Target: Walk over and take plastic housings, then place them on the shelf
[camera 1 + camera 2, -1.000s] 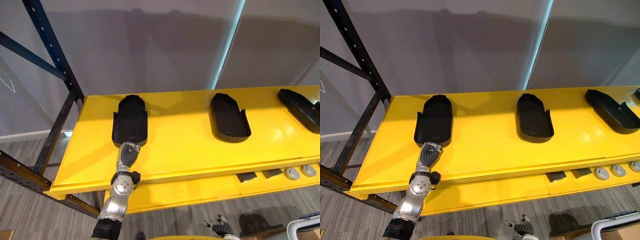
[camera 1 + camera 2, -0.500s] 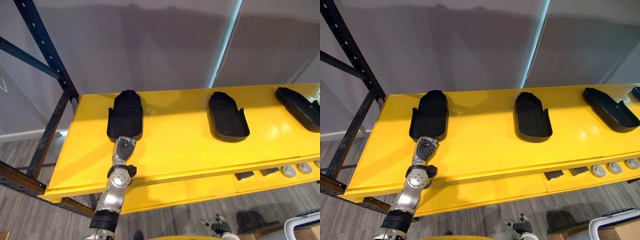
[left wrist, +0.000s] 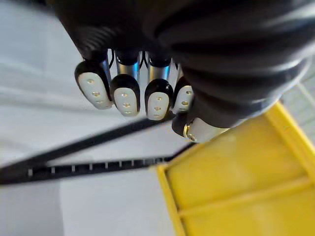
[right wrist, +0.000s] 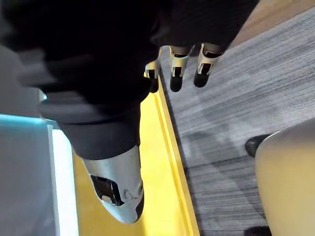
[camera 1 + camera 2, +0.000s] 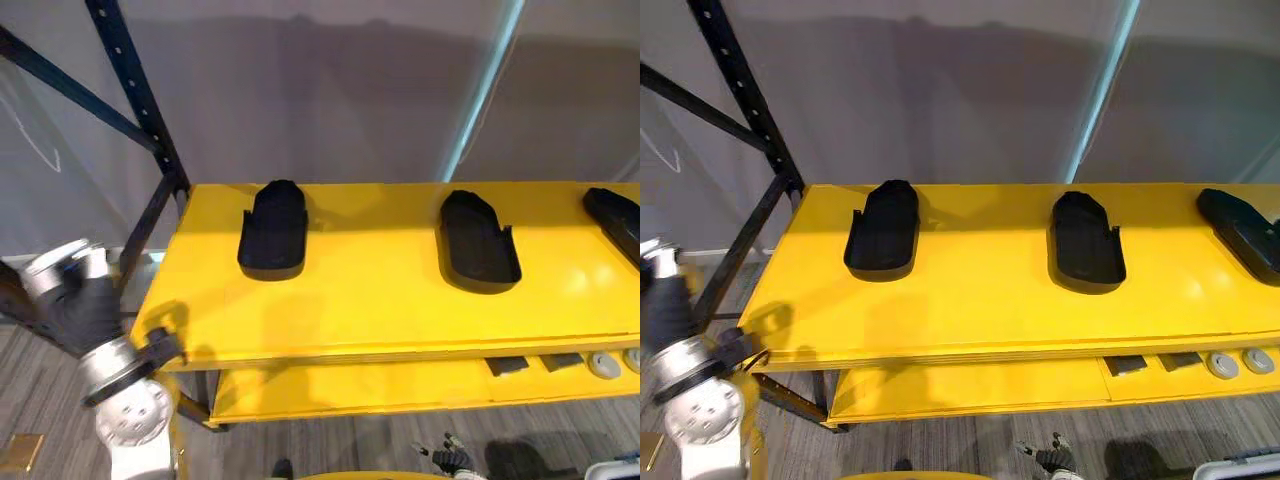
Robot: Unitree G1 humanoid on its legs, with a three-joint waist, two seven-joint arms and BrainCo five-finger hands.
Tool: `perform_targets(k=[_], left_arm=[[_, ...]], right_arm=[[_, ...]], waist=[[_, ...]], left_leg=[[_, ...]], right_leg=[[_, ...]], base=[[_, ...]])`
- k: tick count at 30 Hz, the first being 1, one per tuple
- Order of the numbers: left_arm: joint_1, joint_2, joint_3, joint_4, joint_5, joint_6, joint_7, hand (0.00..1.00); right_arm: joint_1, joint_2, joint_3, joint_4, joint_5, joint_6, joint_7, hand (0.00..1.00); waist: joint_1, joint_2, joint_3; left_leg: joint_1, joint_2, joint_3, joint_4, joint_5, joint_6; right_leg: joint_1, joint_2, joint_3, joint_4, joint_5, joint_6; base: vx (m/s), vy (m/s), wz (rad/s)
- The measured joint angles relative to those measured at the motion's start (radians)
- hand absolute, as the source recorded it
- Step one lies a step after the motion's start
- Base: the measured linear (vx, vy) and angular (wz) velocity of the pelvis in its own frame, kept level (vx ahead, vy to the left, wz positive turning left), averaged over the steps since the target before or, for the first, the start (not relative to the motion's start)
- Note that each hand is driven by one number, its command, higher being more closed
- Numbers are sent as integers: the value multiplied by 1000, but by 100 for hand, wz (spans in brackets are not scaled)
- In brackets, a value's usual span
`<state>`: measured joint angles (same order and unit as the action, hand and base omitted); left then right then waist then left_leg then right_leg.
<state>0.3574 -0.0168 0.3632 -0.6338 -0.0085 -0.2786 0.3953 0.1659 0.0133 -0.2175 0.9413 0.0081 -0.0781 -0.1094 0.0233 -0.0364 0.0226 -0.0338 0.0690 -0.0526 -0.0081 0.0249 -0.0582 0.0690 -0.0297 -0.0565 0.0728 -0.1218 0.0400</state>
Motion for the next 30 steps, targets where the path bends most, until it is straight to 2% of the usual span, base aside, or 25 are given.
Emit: perform_targets(k=[4,7,10,11,15,18,22,30], left_arm=[[119,-55,28,76,-20,27,-2,100],[155,-70,32,273,-20,83,-31,100],[166,-78,21,529,-15,157,-112,100],[161,-78,14,634,5,178,-134,0],[100,-79,-12,961,21,227,-174,0],[51,-64,-14,1113,22,230,-177,0],[6,-53,-12,1209,22,230,-179,0],[-90,-27,-65,1354,61,222,-180,0]], right_arm=[[6,18,25,-63,-2,10,-1,0],[16,22,54,-99,-10,13,-1,0],[17,25,80,-101,-16,20,4,0],[18,29,80,-104,-17,22,5,0],[22,27,80,-105,-17,24,4,0],[22,28,78,-105,-17,24,3,0],[19,23,68,-105,-17,24,1,0],[17,18,24,-81,-16,23,-2,0]], waist=[[18,-1,1],[22,-7,2],[23,-13,7],[24,-23,7],[21,-22,7],[21,-11,8],[20,5,10],[19,9,4]], left_leg=[[-48,-2,1,93,-57,2],[-77,-3,4,156,-88,7],[-90,-2,20,202,-118,17],[-92,-2,25,218,-126,18],[-94,-19,31,262,-154,25],[-94,-34,36,275,-175,30],[-93,-44,51,291,-193,44],[-68,-69,58,256,-193,53]], right_leg=[[0,-6,-7,14,-12,13],[-6,-9,-25,31,-30,18],[-4,-10,-25,32,-36,14],[-5,-14,-26,33,-39,16],[-2,-36,-25,66,-57,28],[3,-52,-22,65,-62,33],[14,-64,-10,61,-67,41],[21,-83,3,51,-66,49]], base=[[-45,9,5],[-31,9,8],[0,0,0],[62,28,-2],[72,53,0],[59,69,-2],[73,57,-9],[60,29,-4]])
